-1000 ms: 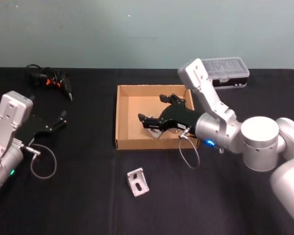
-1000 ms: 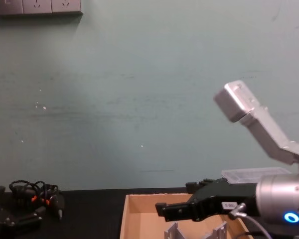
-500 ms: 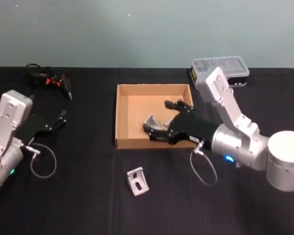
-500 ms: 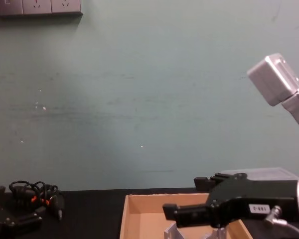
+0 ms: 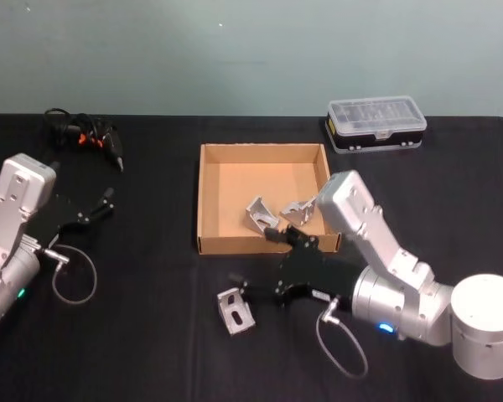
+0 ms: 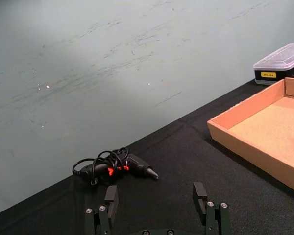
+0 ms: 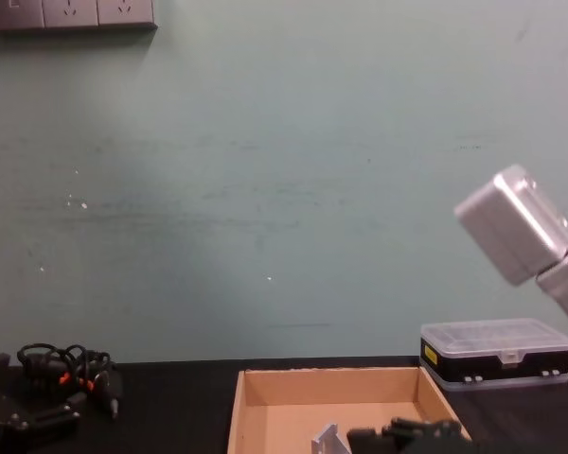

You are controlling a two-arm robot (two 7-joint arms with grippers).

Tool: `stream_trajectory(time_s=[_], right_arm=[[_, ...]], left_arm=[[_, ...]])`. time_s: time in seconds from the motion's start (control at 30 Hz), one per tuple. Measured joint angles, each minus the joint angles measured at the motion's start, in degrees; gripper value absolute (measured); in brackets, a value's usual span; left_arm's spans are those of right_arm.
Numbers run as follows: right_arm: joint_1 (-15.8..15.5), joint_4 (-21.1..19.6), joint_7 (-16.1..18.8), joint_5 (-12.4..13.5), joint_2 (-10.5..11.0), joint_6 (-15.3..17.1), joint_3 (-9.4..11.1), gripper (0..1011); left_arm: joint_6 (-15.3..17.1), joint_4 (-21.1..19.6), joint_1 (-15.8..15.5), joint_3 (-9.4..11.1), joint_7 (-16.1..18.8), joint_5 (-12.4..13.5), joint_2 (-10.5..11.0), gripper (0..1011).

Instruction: Use one hand to pick up the angle iron from the table and place it into the box.

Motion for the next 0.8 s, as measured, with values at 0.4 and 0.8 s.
stream_trajectory(time_s=[0.4,0.8], right_arm=[[-1.1,1.2,-1.1,-0.2,-1.4,2.3,-1.2,1003],[-0.7,2.4,-1.7,-0.5,-3.1,5.3,-2.1,1003]], left_arm=[[0.0,0.0,0.0,0.0,0.0,0.0,0.0,1000],[0.0,0.0,0.0,0.0,0.0,0.0,0.0,1000]])
